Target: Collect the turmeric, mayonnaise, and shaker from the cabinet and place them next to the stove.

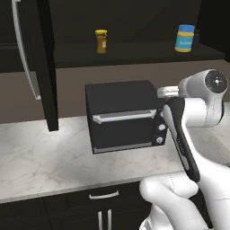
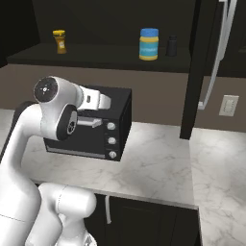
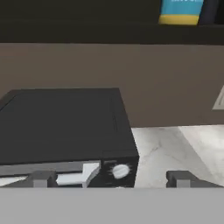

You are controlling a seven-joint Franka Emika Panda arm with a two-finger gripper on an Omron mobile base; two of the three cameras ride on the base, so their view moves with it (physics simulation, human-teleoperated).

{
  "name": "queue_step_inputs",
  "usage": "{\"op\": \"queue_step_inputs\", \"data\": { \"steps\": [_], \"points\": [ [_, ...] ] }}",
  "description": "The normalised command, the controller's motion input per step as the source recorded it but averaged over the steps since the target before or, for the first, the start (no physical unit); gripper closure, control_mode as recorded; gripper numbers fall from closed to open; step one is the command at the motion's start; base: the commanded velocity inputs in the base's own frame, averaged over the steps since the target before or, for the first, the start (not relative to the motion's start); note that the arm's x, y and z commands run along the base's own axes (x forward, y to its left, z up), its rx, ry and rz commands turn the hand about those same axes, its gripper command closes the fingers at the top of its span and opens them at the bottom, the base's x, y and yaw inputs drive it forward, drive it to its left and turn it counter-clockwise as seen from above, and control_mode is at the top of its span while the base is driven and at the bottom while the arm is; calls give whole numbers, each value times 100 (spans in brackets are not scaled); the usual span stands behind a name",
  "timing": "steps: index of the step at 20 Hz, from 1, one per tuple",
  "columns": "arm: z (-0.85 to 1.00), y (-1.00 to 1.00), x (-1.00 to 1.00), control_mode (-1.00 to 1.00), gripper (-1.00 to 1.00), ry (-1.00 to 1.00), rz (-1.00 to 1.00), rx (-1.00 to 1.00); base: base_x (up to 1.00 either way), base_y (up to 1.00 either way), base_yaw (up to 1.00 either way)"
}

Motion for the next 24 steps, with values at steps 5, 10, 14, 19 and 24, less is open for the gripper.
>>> {"op": "queue_step_inputs", "data": {
  "steps": [5,10,14,19,24],
  "points": [
    [85,-35,3,-100,-100,-19,-21,0,0,0,0],
    [88,-23,5,-100,-100,-19,-15,0,0,0,0],
    [79,-21,5,-100,-100,-19,-7,0,0,0,0],
    [57,-28,1,-100,-100,-17,-2,0,0,0,0],
    [6,-1,0,-100,-100,-3,0,0,0,0,0]
  ]
}}
